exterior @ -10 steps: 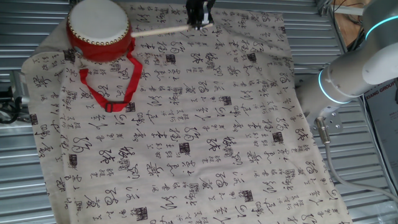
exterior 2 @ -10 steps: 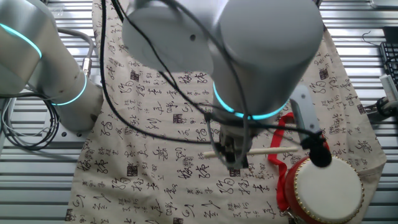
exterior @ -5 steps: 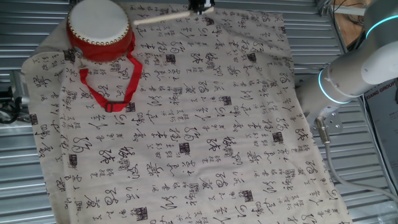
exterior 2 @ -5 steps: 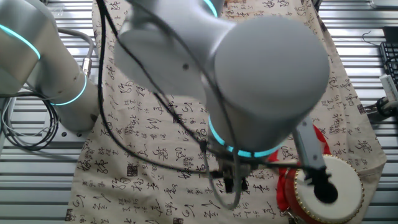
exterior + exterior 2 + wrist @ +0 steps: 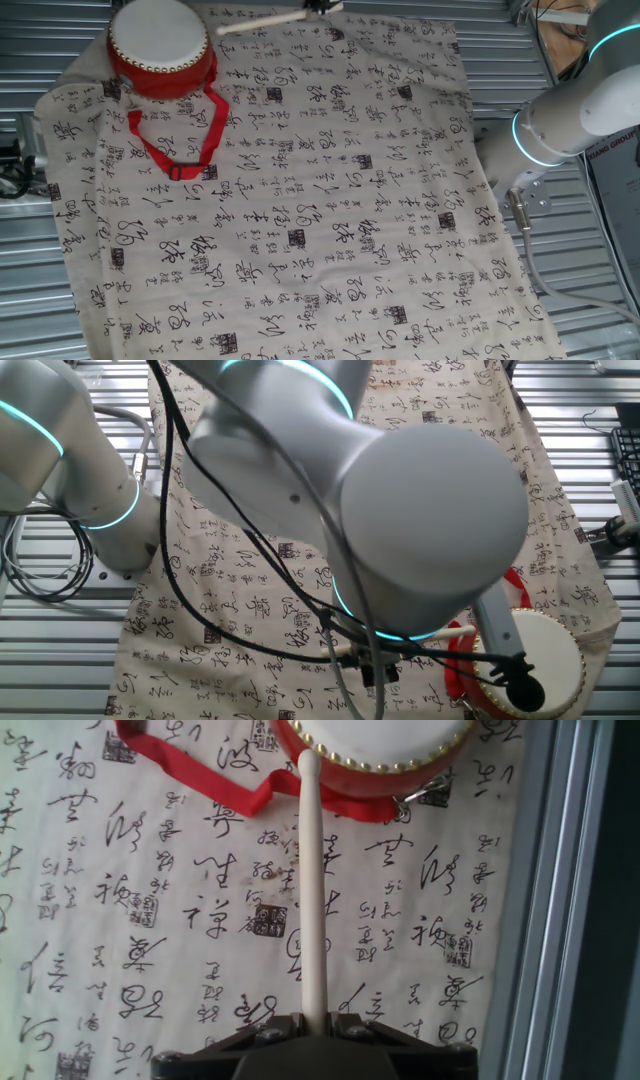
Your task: Play the drum
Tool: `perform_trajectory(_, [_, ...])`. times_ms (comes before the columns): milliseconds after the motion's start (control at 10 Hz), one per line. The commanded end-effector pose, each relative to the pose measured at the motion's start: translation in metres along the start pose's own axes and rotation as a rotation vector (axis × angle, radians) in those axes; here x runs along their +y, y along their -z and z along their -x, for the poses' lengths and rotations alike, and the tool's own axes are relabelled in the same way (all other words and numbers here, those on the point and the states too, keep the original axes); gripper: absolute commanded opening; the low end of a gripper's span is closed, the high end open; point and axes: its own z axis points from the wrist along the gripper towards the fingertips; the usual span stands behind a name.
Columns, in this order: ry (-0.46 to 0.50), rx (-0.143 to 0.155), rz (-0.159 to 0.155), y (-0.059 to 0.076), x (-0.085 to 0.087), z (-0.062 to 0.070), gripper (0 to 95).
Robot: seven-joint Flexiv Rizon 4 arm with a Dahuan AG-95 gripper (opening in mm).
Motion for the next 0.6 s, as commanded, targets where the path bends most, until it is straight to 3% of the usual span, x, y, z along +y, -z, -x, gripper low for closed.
perform_trajectory(100, [0.022,-0.001,0.000,0.000,-0.007,-0.001,0.0])
perform_trajectory(300, [0.057,-0.001,-0.002,0.001,-0.019,0.001,0.0])
perform_trajectory(600, [0.062,-0.003,-0.009,0.000,-0.022,0.004,0.0])
